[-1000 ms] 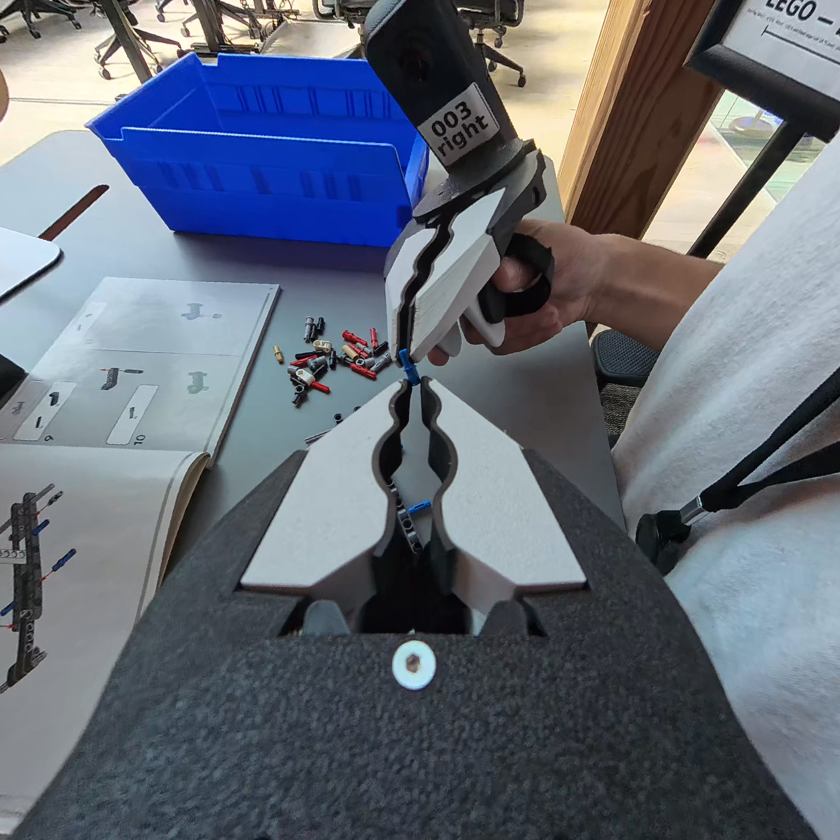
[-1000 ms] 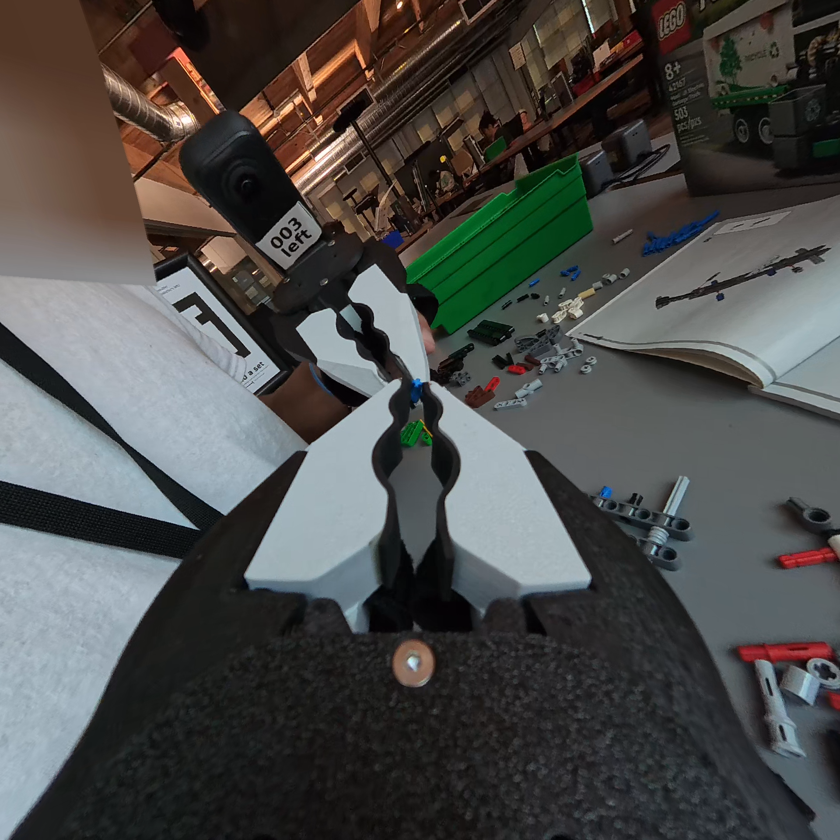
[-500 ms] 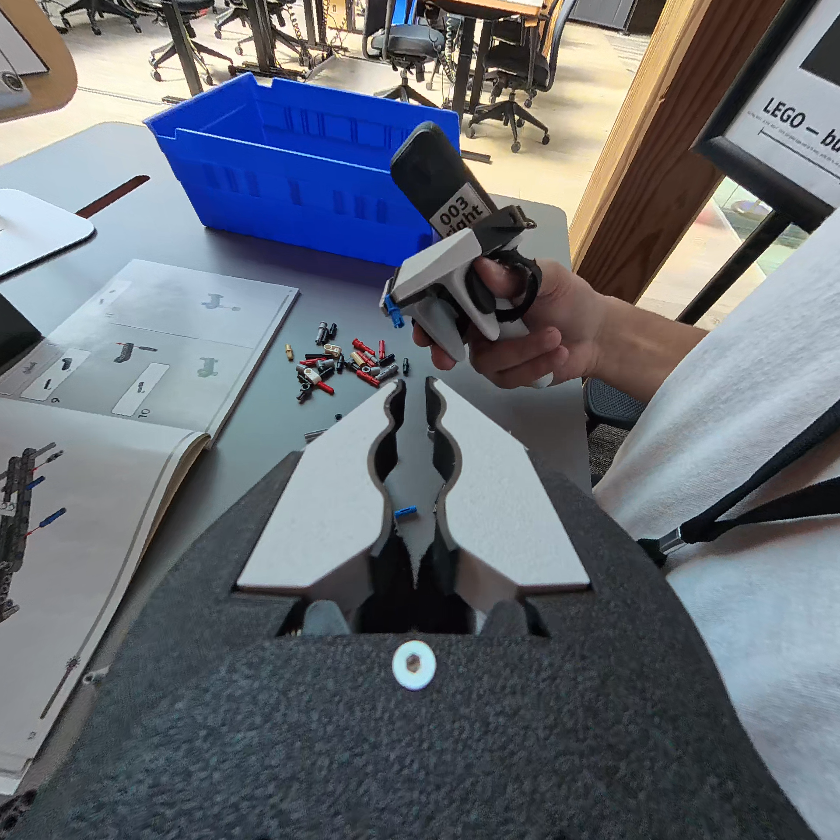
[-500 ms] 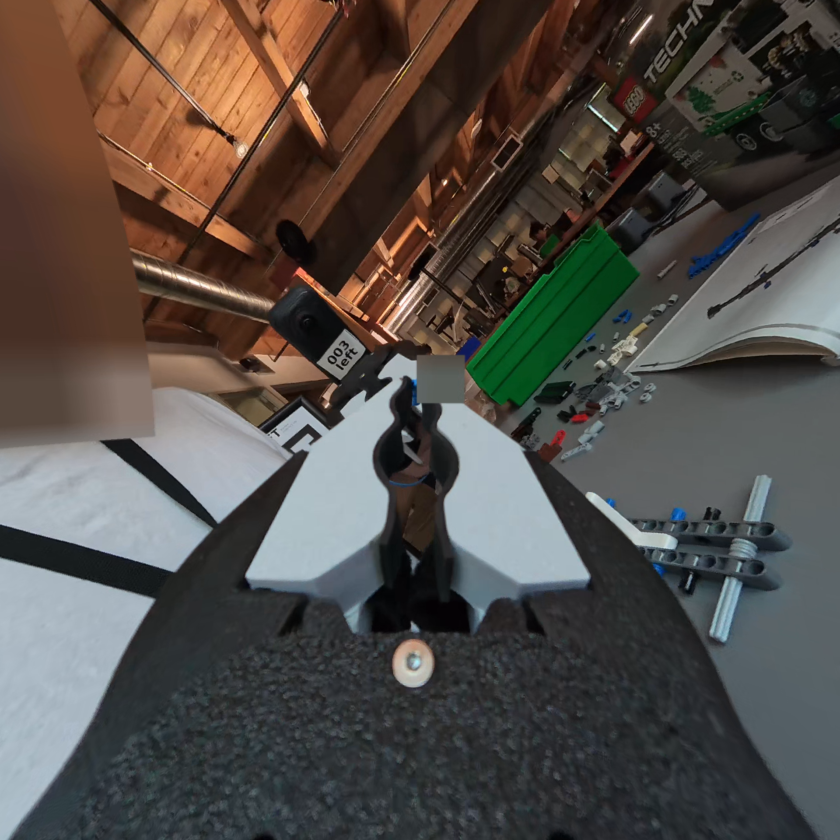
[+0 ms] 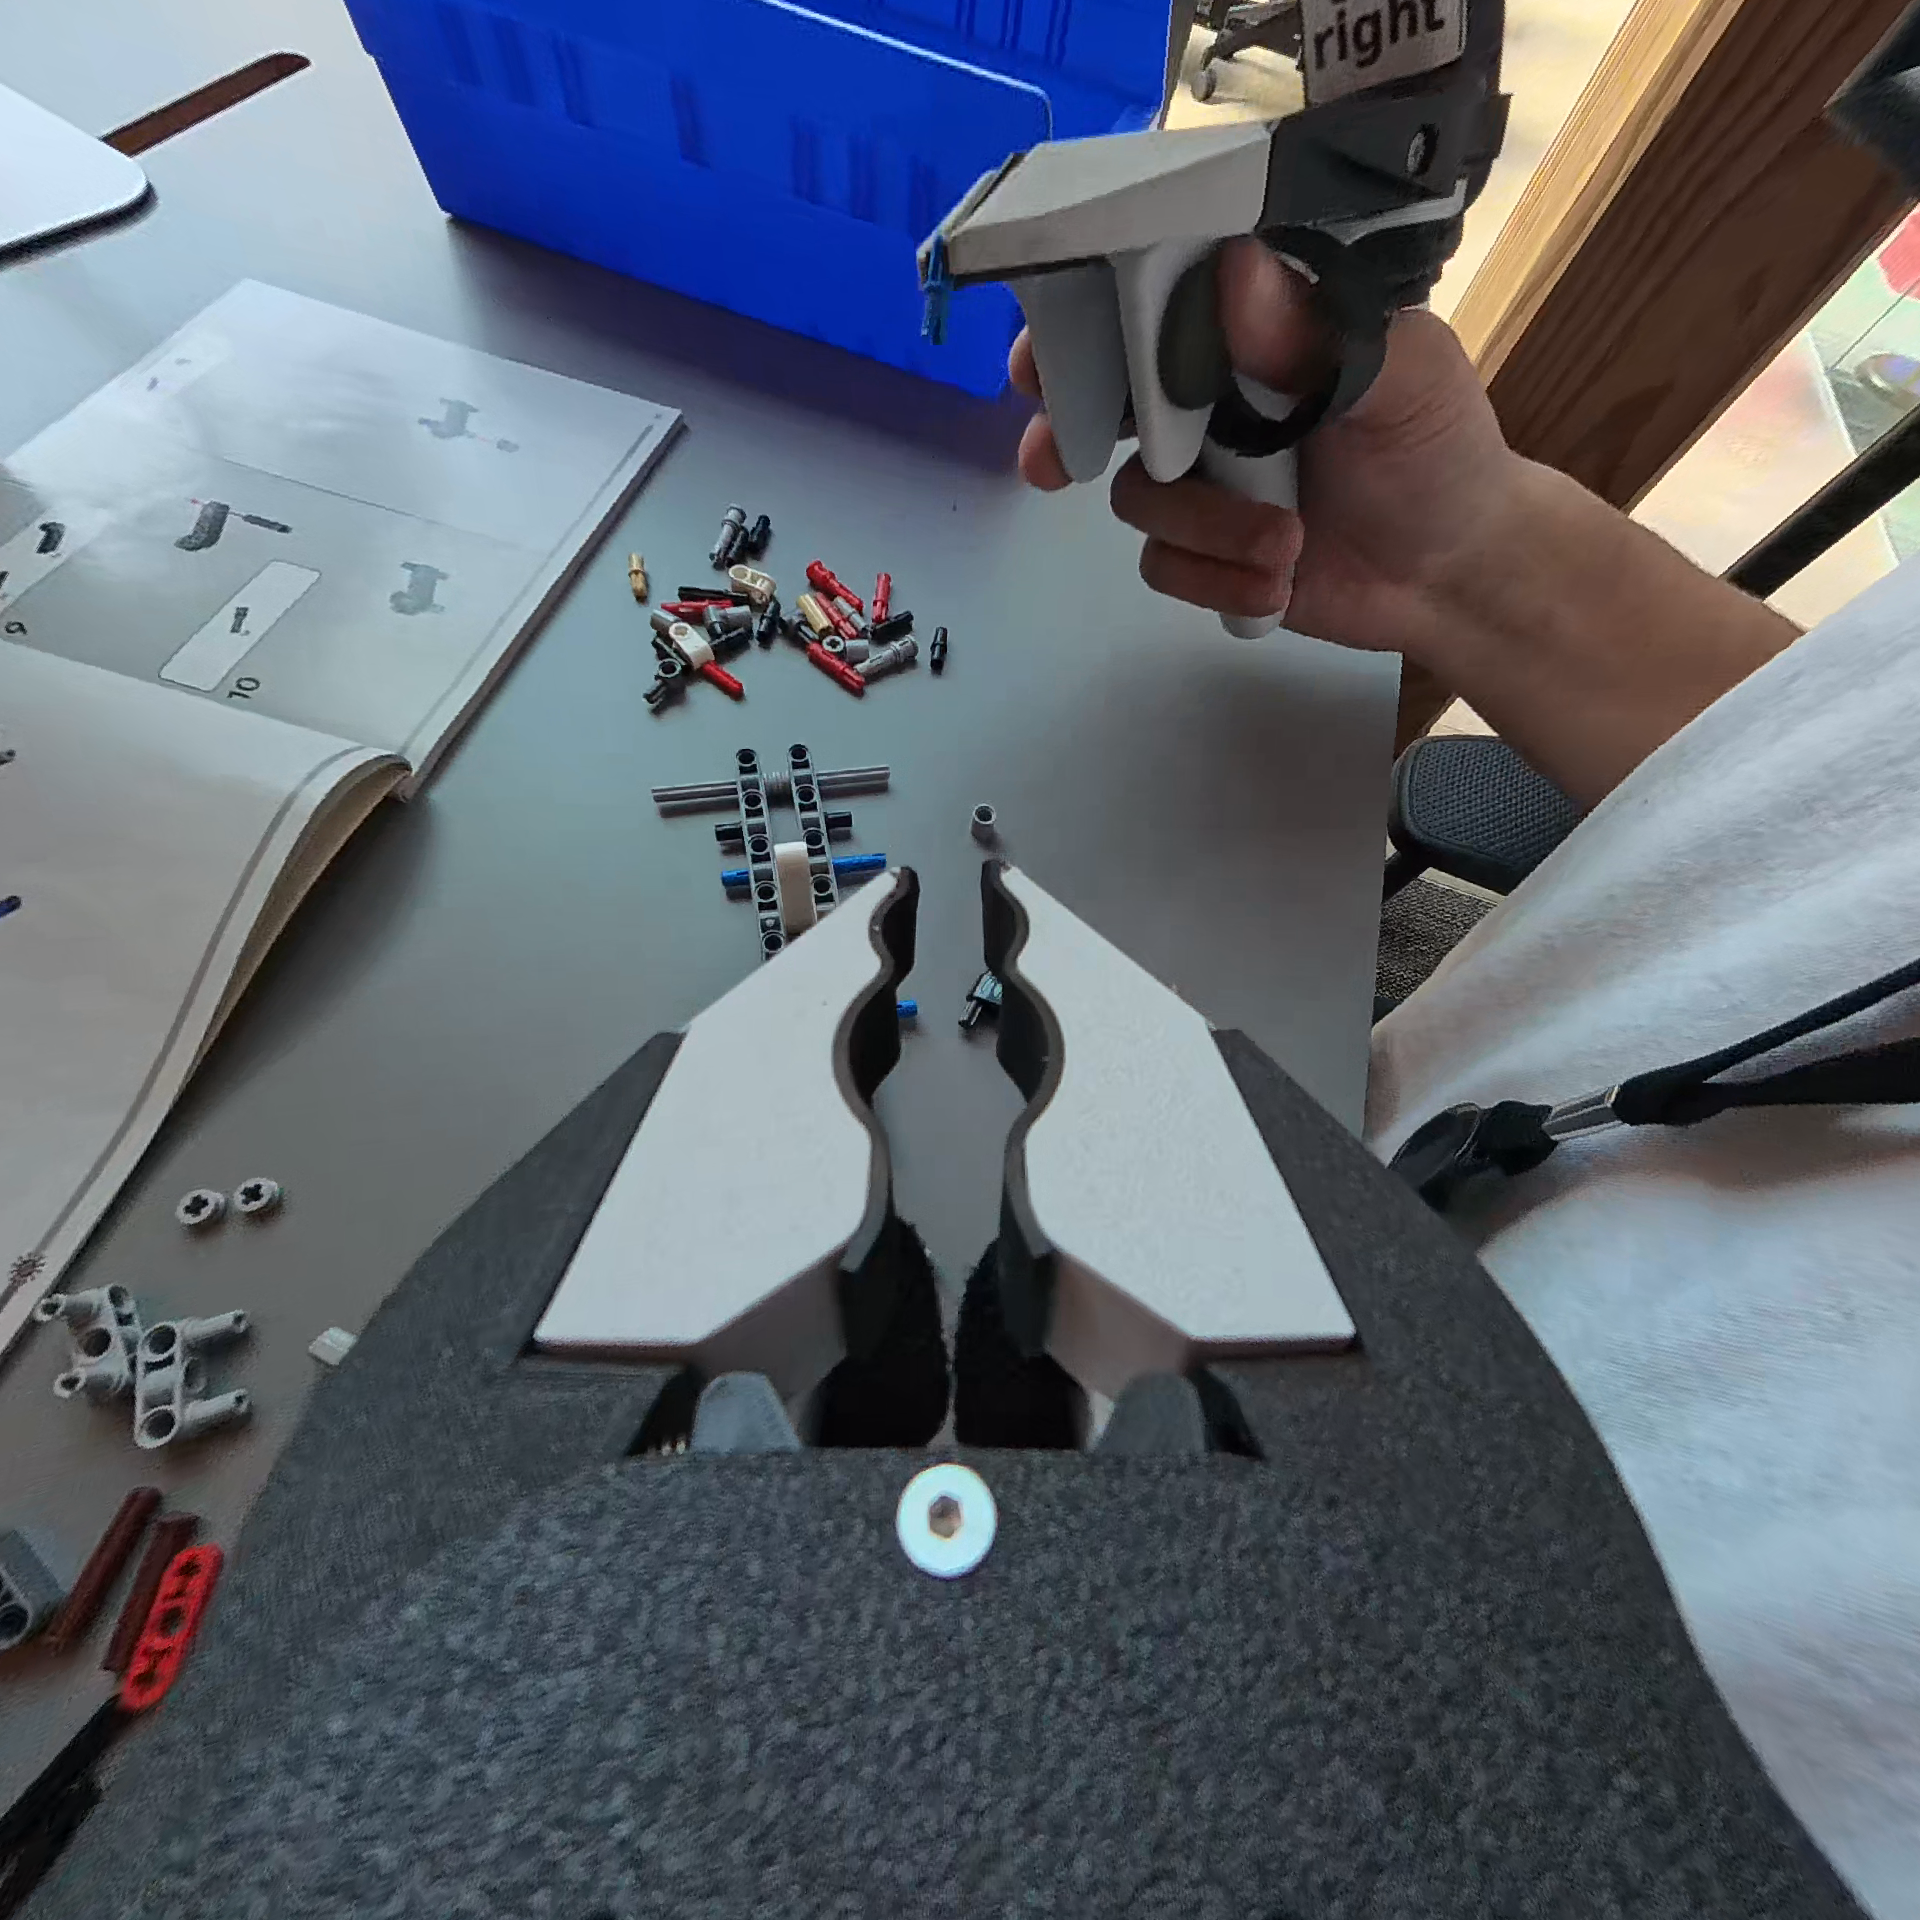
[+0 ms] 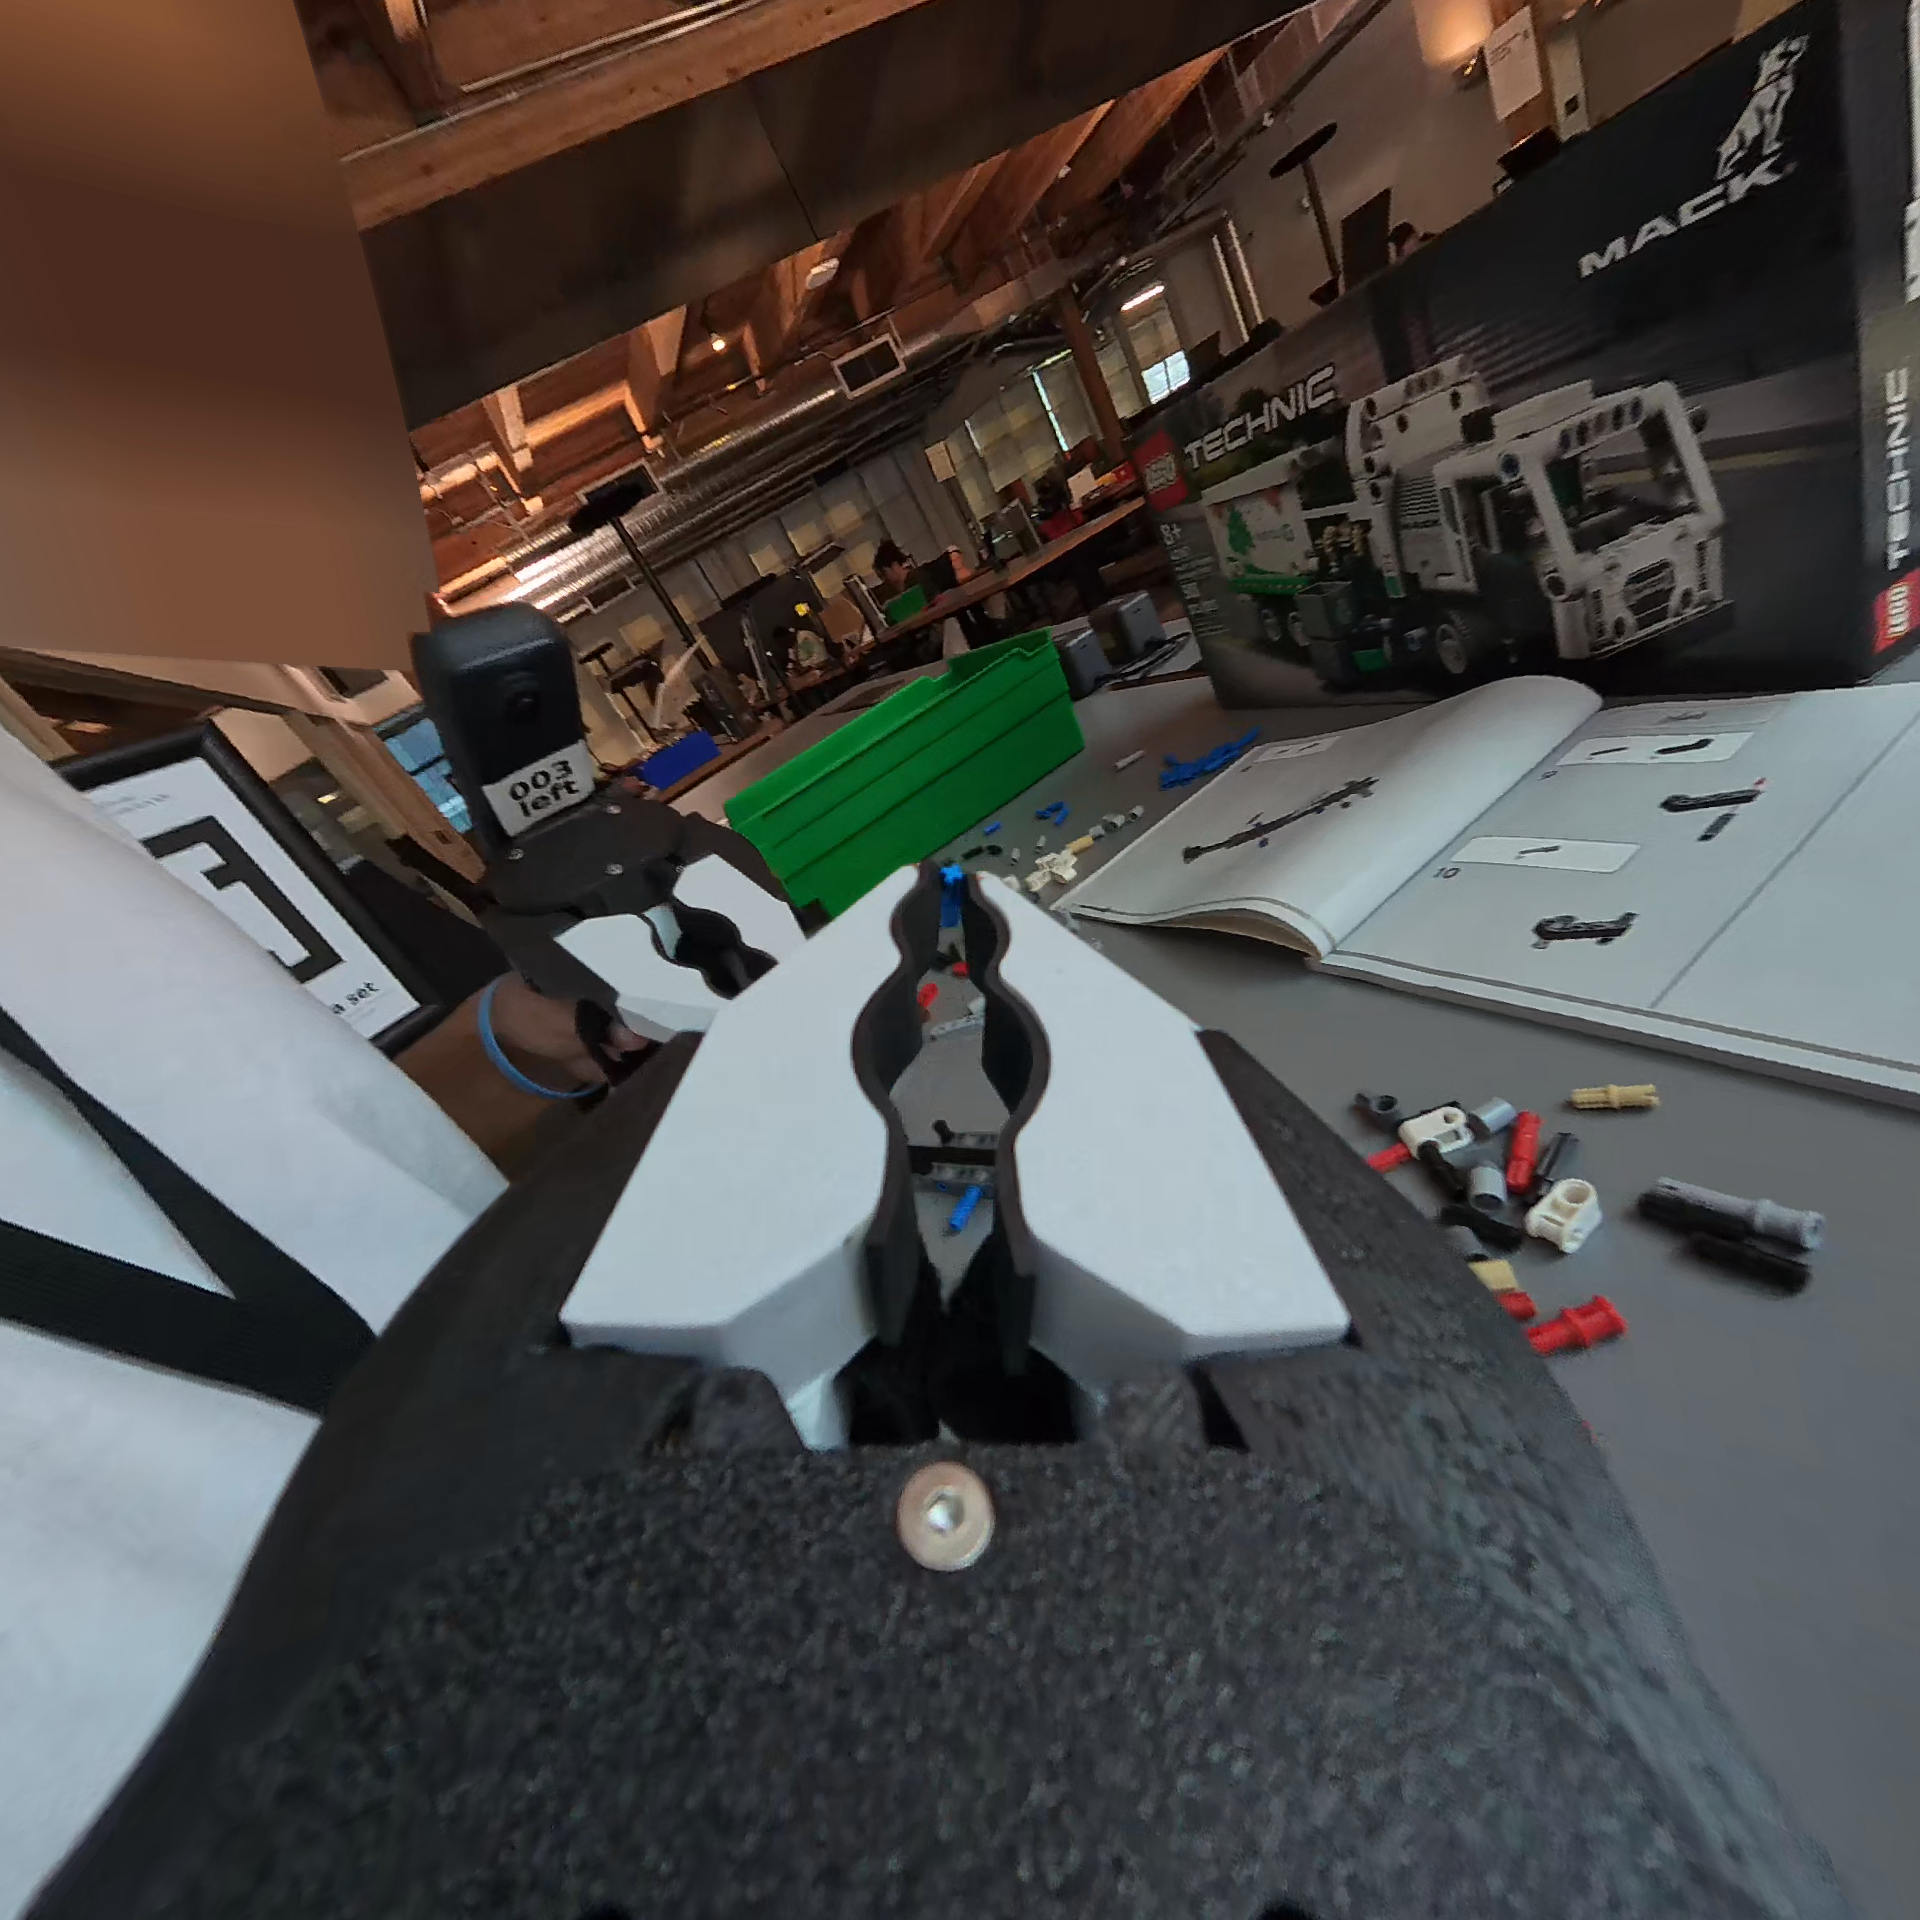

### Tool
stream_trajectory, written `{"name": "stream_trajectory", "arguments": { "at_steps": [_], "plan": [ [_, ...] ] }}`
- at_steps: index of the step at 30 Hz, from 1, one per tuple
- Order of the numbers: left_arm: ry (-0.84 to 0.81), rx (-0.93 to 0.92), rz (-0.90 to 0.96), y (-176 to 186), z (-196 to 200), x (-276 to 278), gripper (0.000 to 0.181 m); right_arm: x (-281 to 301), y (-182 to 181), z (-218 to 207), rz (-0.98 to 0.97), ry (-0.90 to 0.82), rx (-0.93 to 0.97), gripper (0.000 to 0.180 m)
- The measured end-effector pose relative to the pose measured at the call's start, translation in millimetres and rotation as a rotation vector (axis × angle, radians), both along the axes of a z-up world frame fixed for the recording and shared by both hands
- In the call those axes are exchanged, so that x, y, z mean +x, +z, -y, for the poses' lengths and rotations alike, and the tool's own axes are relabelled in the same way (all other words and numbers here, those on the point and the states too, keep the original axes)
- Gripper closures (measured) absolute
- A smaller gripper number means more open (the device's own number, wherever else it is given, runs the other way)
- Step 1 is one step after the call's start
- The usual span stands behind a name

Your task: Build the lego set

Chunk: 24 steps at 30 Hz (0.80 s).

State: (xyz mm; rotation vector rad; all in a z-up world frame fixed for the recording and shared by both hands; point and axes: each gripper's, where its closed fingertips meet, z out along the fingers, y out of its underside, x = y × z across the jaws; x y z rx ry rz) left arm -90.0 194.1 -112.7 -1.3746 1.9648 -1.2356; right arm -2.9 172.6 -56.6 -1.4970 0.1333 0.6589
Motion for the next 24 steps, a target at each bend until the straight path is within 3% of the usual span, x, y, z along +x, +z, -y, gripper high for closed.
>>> {"name": "stream_trajectory", "arguments": {
  "at_steps": [6, 10, 16, 24],
  "plan": [
    [0.012, -0.009, -0.035, -7, 4, 5, 0.170, 3, -7, 4, 0.083, -0.035, 0.036, 0.177],
    [0.051, 0.009, 0.028, 4, 6, 29, 0.168, 2, 0, 2, -0.096, 0.008, 0.075, 0.177],
    [0.141, 0.188, 0.297, 45, 2, 63, 0.167, 4, 10, -8, -0.508, 0.057, 0.122, 0.177],
    [0.126, 0.202, 0.411, 62, 7, 62, 0.171, -26, 14, -21, -0.643, 0.174, 0.108, 0.177]
  ]
}}
